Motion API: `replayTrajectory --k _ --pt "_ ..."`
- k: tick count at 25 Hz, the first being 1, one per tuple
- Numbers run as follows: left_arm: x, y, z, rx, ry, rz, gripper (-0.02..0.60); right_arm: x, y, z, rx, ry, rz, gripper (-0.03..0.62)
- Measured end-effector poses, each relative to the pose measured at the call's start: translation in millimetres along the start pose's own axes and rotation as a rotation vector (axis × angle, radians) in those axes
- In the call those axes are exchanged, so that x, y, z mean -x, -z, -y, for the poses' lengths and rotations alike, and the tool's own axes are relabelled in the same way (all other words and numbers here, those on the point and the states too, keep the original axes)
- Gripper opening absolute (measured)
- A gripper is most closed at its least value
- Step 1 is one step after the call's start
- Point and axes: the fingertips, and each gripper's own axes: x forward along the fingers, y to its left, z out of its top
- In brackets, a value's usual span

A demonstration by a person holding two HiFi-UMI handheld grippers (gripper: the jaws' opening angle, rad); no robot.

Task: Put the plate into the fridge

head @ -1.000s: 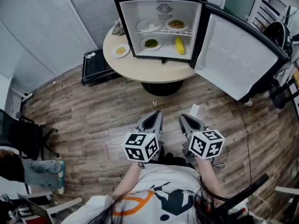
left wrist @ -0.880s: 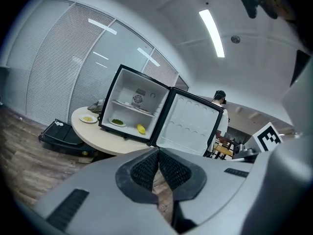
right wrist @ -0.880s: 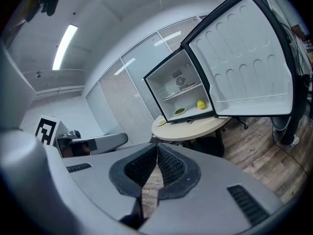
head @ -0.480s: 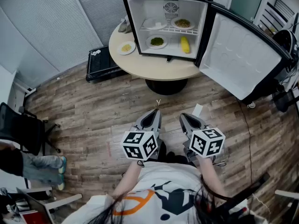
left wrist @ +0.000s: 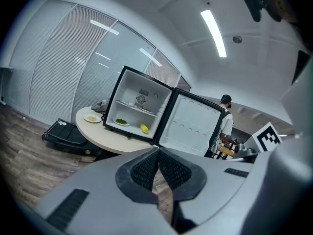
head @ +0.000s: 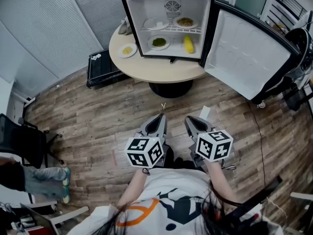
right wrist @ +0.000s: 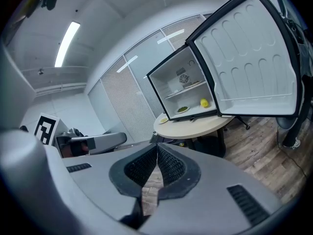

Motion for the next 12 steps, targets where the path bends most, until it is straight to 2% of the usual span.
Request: replayTrajectory --k 12 --pt "-0.7 1.8 -1.6 0.0 -0.001 -0.006 0.012 -8.6 -2.3 0.1 0.012 0.0 -0.009 0.018"
